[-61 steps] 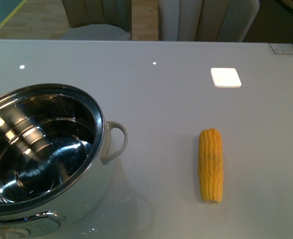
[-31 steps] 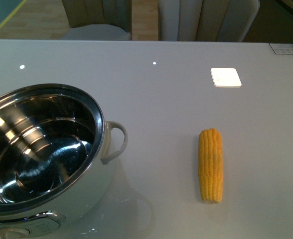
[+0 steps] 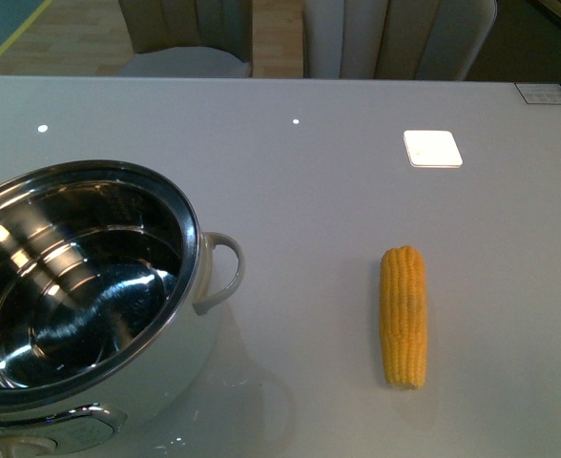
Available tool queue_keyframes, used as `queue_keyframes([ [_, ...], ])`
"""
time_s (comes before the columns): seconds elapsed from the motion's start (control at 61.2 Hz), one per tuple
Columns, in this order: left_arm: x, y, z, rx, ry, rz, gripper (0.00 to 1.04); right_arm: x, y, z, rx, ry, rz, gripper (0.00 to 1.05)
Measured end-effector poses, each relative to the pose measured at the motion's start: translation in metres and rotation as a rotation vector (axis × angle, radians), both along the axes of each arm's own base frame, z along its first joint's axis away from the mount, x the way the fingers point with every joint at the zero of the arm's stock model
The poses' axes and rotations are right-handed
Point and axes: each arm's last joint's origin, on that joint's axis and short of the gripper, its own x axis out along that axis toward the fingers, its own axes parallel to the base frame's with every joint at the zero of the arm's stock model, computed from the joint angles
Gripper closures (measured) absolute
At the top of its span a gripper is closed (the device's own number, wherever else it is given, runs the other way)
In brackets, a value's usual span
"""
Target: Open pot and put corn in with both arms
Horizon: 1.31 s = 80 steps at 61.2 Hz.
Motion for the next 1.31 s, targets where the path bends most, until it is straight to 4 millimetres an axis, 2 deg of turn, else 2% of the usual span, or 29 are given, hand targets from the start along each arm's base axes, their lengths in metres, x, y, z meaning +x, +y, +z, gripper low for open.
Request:
queue_keyframes([
  [0.54,0.000,0.000,0.000,0.001,0.000,0.000,0.06,0.000,0.000,0.000,0.000,0.000,0.000,0.09],
  [0.752,0.000,0.000,0.000,0.002,0.000,0.000,0.07,0.000,0.000,0.000,0.003,0.004,-0.002,0.09],
  [0.785,0.000,0.000,0.000,0.002,0.000,0.000,0.07,0.001,0.000,-0.001,0.034,0.094,-0.025,0.09],
  [0.817,0.000,0.000,0.000,0.002,0.001,0.001,0.07,0.001,0.001,0.001,0.082,0.293,-0.070,0.09],
  [0.834,0.000,0.000,0.000,0.002,0.000,0.000,0.07,0.003,0.002,0.001,0.114,0.456,-0.086,0.09],
  [0.866,0.000,0.000,0.000,0.002,0.000,-0.001,0.07,0.006,0.003,-0.001,0.137,0.630,-0.096,0.09],
  [0.932,0.000,0.000,0.000,0.002,0.000,0.000,0.07,0.013,0.006,-0.009,0.147,0.760,-0.110,0.09],
  [1.112,0.000,0.000,0.000,0.002,0.000,0.000,0.07,0.041,0.013,-0.014,0.176,0.815,-0.103,0.09],
  [1.308,0.000,0.000,0.000,0.002,0.000,0.000,0.07,0.095,0.033,-0.021,0.165,0.816,-0.069,0.09],
])
